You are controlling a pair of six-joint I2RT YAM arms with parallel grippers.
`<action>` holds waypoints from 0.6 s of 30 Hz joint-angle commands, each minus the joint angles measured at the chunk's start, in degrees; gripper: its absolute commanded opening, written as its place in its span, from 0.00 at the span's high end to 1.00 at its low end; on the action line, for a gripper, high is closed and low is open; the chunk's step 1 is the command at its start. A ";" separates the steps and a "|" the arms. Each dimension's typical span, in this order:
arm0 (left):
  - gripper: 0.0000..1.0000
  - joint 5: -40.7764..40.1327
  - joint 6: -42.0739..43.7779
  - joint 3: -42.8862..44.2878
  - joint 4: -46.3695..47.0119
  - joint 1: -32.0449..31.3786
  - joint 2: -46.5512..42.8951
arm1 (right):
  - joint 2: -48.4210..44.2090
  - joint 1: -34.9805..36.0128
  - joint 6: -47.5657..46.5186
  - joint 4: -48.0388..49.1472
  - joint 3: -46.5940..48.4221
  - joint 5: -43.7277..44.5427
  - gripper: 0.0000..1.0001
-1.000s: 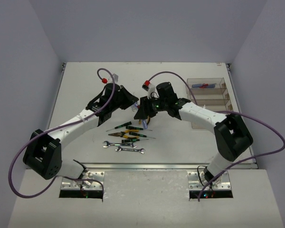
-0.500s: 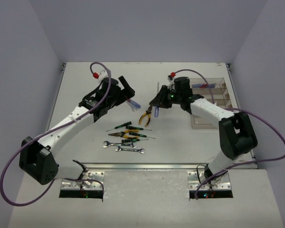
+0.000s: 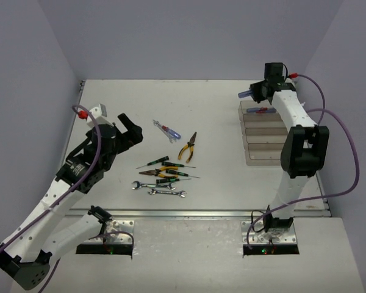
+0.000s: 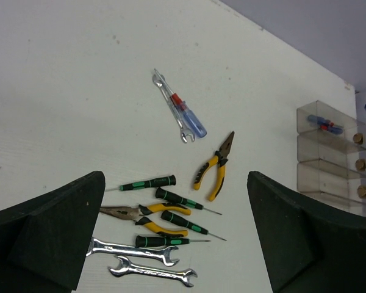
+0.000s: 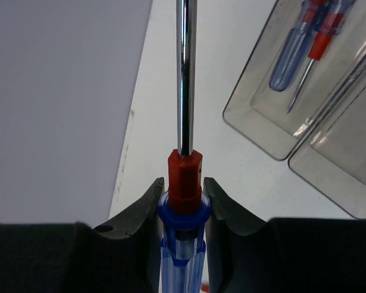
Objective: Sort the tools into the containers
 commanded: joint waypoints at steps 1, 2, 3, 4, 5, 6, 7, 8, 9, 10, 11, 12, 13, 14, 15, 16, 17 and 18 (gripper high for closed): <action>0.00 3.09 2.75 -2.51 -1.09 -0.19 1.55 | 6.67 -4.57 9.46 -6.39 3.82 6.77 1.00; 0.00 2.94 2.93 -2.95 -1.17 -0.19 1.38 | 7.15 -4.76 8.79 -5.98 4.63 8.19 1.00; 0.00 2.85 3.10 -3.39 -1.18 -0.19 1.21 | 7.50 -5.02 7.51 -5.04 4.68 9.35 1.00; 0.00 2.84 3.07 -3.64 -1.21 -0.19 0.93 | 8.10 -5.15 5.27 -3.32 5.18 11.04 1.00; 0.00 2.84 3.03 -3.89 -1.26 -0.19 0.64 | 8.72 -5.27 2.98 -1.57 5.71 12.75 1.00; 0.00 3.54 3.07 -3.89 -1.21 -0.19 0.58 | 9.14 -5.35 1.79 -0.77 6.31 13.49 1.00; 0.00 4.33 3.21 -3.69 -1.21 -0.22 0.58 | 9.93 -5.45 0.40 -0.25 7.03 13.94 1.00; 0.00 5.08 3.43 -3.39 -1.35 -0.25 0.47 | 11.08 -5.59 -1.10 0.00 7.96 14.24 1.00; 0.00 5.80 3.61 -3.30 -1.58 -0.19 0.14 | 11.69 -5.67 -1.62 0.09 8.83 14.34 1.00; 0.00 6.19 3.92 -3.12 -1.89 -0.19 -0.34 | 12.38 -5.77 -2.10 0.88 9.01 13.86 1.00; 0.00 6.57 4.23 -2.95 -2.20 -0.19 -0.82 | 13.07 -5.87 -2.58 1.67 9.18 13.38 1.00; 0.00 6.81 4.62 -2.89 -2.38 -0.19 -1.52 | 13.91 -6.05 -3.14 2.16 9.56 12.96 1.00; 0.00 6.97 5.05 -2.89 -2.49 -0.19 -2.32 | 14.81 -6.26 -3.73 2.49 10.03 12.58 1.00; 0.00 7.06 5.40 -2.88 -2.51 -0.19 -2.86 | 14.84 -6.35 -4.17 2.58 10.05 12.40 1.00; 0.00 6.80 5.66 -2.71 -3.01 -0.19 -3.63 | 15.51 -6.35 -4.52 2.58 10.56 12.06 1.00; 0.00 6.63 5.66 -2.71 -3.37 -0.19 -3.90 | 15.70 -6.35 -4.52 2.58 10.65 11.97 1.00; 0.00 6.10 5.92 -2.36 -4.41 -0.19 -3.99 | 15.79 -6.35 -4.44 2.58 10.22 11.97 0.98; 0.00 5.57 6.08 -2.21 -5.03 -0.19 -4.07 | 15.79 -6.35 -3.98 2.65 9.91 12.27 0.82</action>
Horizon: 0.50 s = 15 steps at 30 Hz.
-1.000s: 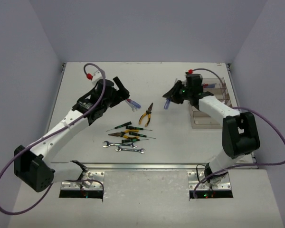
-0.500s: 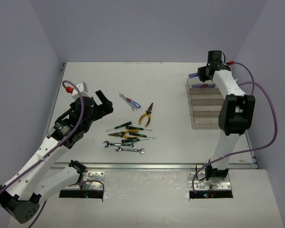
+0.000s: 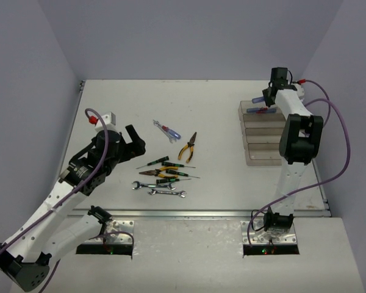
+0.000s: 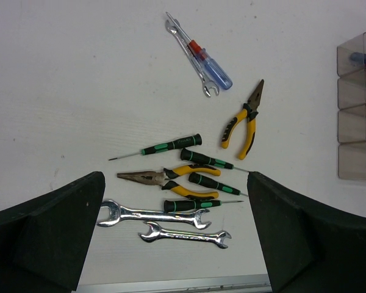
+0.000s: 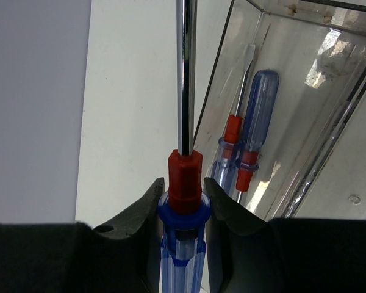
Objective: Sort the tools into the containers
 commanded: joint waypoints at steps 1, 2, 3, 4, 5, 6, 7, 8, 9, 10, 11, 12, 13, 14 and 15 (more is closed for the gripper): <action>0.00 -0.57 2.20 2.38 -1.13 -0.19 -1.60 | 0.78 -0.18 -0.99 2.01 1.33 2.14 0.76; 0.00 -0.75 2.47 2.39 -1.48 -0.19 -1.62 | 0.71 -0.20 -1.04 1.94 1.07 2.05 0.74; 0.00 -1.26 2.79 2.53 -1.97 -0.19 -1.62 | 0.56 -0.20 -0.99 1.99 0.48 1.83 0.74; 0.00 -2.05 2.95 2.53 -2.25 -0.19 -1.78 | 0.15 -0.20 -0.73 2.09 -0.29 1.73 0.74; 0.00 -2.85 3.07 2.46 -2.46 -0.19 -1.98 | -0.36 -0.20 -0.44 2.28 -1.13 1.66 0.75; 0.00 -3.29 3.23 2.30 -2.57 -0.19 -2.09 | -1.06 -0.20 -0.39 2.98 -2.16 1.50 0.76; 0.00 -3.59 3.35 2.09 -2.66 -0.19 -2.19 | -1.50 -0.20 -0.36 3.64 -2.93 1.42 0.76; 0.00 -3.73 3.42 1.88 -2.71 -0.19 -2.26 | -1.71 -0.20 -0.26 3.91 -3.50 1.42 0.75; 0.00 -3.83 3.47 1.73 -2.71 -0.19 -2.31 | -1.96 -0.20 -0.06 3.87 -4.10 1.42 0.73; 0.00 -3.82 3.52 1.69 -2.71 -0.19 -2.32 | -2.25 -0.20 0.10 3.86 -4.51 1.42 0.66; 0.00 -3.77 3.57 1.69 -2.71 -0.19 -2.32 | -2.54 -0.20 0.25 3.86 -4.85 1.42 0.58; 0.00 -3.85 3.65 1.77 -2.71 -0.19 -2.32 | -2.79 -0.20 0.34 3.86 -4.95 1.34 0.56; 0.00 -3.95 3.76 1.88 -2.71 -0.23 -2.32 | -2.92 -0.20 0.30 3.86 -4.96 1.13 0.53; 0.00 -4.08 3.86 1.98 -2.71 -0.25 -2.32 | -2.99 -0.20 0.26 3.86 -4.96 0.98 0.50; 0.00 -4.31 3.94 2.14 -2.85 -0.19 -2.30 | -3.09 -0.18 0.22 3.88 -4.92 0.90 0.46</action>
